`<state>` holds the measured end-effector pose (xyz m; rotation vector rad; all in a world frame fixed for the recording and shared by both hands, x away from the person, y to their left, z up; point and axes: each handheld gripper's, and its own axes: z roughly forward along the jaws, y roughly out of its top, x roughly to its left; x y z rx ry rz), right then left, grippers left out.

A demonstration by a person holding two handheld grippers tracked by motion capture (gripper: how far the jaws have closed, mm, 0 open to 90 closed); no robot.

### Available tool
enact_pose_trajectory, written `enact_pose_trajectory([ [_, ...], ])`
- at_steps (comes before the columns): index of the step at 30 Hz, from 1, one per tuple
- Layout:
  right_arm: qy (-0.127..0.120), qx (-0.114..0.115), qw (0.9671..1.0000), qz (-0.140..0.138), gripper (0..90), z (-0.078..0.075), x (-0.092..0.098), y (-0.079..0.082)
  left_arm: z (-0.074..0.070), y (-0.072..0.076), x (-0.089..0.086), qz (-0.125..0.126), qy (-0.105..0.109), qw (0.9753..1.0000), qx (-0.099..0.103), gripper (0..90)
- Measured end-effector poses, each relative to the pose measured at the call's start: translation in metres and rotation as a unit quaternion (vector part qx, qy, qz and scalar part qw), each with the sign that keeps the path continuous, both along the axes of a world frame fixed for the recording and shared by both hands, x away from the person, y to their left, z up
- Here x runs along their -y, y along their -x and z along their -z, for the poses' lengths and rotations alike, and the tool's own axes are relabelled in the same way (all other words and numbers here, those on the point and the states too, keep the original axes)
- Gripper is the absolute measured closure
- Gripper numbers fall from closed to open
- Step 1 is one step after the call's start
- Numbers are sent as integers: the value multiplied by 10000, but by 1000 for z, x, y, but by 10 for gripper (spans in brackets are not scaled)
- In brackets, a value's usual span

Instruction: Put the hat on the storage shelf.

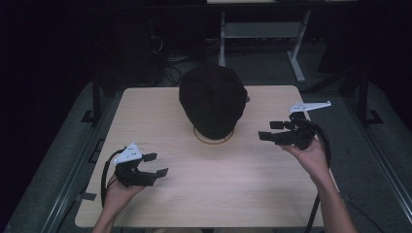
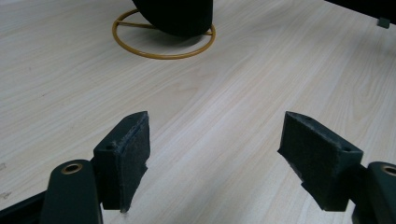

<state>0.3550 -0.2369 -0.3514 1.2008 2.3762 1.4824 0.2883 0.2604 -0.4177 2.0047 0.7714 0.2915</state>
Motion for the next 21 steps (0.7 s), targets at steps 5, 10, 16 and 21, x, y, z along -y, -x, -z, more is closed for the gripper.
enact_pose_trajectory([
  [5, -19, -57, 10000, 48, 225, 7, 7, 6, 0, 0, -1, -21, 13, 10000, -8, 239],
  [10, -16, -117, 9999, 101, 225, 14, 13, 11, 0, 0, -1, -47, 18, 10000, -14, 239],
  [16, 12, -231, 9996, 191, 215, 25, 23, 16, -1, 0, -3, -88, 33, 10000, -24, 238],
  [21, -42, -333, 9991, 243, 209, 35, 29, 22, -1, 0, -4, -92, 19, 10000, -19, 238],
])
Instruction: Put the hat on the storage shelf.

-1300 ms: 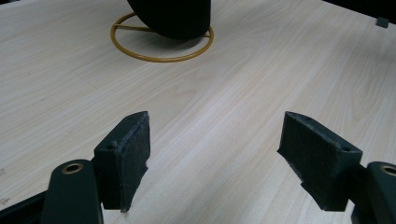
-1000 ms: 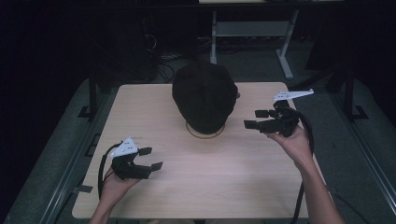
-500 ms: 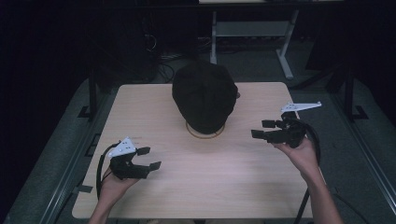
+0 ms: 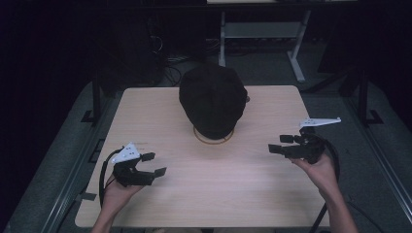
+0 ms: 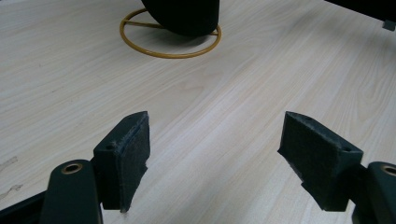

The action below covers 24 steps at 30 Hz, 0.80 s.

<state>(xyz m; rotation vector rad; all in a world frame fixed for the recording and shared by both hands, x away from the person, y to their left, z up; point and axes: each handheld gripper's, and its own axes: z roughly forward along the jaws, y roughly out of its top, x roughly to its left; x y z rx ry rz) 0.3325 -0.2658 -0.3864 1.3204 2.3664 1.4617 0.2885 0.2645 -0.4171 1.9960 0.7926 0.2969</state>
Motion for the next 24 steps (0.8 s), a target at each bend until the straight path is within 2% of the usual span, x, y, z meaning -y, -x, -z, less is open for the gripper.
enact_pose_trajectory([
  [8, -35, -34, 10000, 32, 209, 9, 7, 10, 0, 0, 0, -37, -15, 10000, -9, 238],
  [24, 126, -213, 9995, 211, 212, 35, 23, 30, 0, 1, -4, -129, -6, 9999, -8, 238],
])
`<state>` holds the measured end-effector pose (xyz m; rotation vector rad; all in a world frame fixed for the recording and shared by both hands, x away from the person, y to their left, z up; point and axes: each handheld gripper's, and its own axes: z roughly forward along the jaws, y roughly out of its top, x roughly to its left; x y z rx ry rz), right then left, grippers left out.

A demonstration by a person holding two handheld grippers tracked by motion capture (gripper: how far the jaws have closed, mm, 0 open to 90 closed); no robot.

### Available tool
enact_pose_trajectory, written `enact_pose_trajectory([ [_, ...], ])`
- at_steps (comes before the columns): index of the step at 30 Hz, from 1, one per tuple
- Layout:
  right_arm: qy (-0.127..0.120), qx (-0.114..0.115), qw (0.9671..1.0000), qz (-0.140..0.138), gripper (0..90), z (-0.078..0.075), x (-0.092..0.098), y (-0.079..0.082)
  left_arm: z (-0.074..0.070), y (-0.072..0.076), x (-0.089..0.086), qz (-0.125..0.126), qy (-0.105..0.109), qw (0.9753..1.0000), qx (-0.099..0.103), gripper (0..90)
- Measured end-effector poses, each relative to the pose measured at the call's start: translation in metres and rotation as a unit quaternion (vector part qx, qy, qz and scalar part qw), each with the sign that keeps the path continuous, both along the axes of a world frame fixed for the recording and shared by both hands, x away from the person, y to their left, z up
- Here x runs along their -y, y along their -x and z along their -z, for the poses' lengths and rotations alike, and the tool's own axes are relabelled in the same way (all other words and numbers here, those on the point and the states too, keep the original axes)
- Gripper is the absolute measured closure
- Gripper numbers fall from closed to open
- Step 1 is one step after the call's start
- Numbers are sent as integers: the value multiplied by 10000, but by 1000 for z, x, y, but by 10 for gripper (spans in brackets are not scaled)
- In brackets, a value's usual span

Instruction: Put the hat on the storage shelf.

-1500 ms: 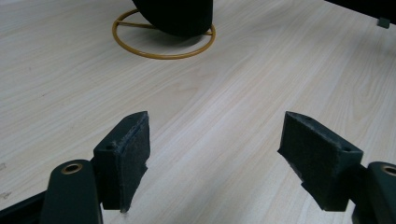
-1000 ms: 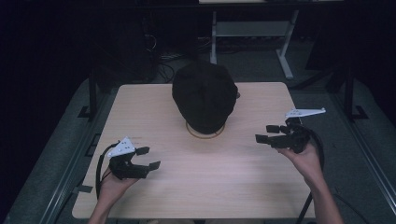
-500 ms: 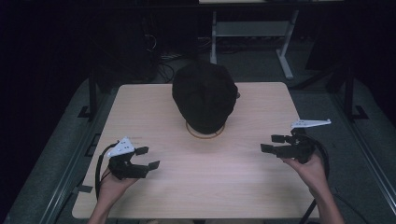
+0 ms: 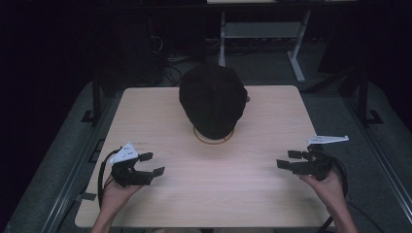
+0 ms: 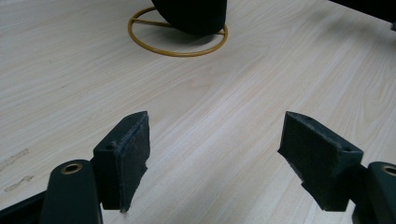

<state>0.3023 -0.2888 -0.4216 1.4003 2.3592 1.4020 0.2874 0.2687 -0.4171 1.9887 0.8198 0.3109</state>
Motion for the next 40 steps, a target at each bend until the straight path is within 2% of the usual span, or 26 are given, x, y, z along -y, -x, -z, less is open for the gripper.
enact_pose_trajectory([
  [8, -44, -46, 10000, 66, 214, 9, 7, 11, 1, 1, -1, -22, -25, 10000, -4, 238],
  [17, 29, -152, 9999, 64, 213, 18, 6, 22, 2, 2, -1, -22, -47, 10000, -20, 238],
  [20, 3, -131, 9999, 44, 213, 20, 5, 25, 2, 2, -1, -15, -73, 10000, -30, 238],
  [37, 189, -124, 9997, 44, 207, 29, -6, 35, 4, 3, -1, 34, -95, 9999, -83, 238],
  [40, 150, -96, 9998, 60, 207, 30, -6, 37, 4, 3, 0, 52, -98, 9999, -82, 238],
])
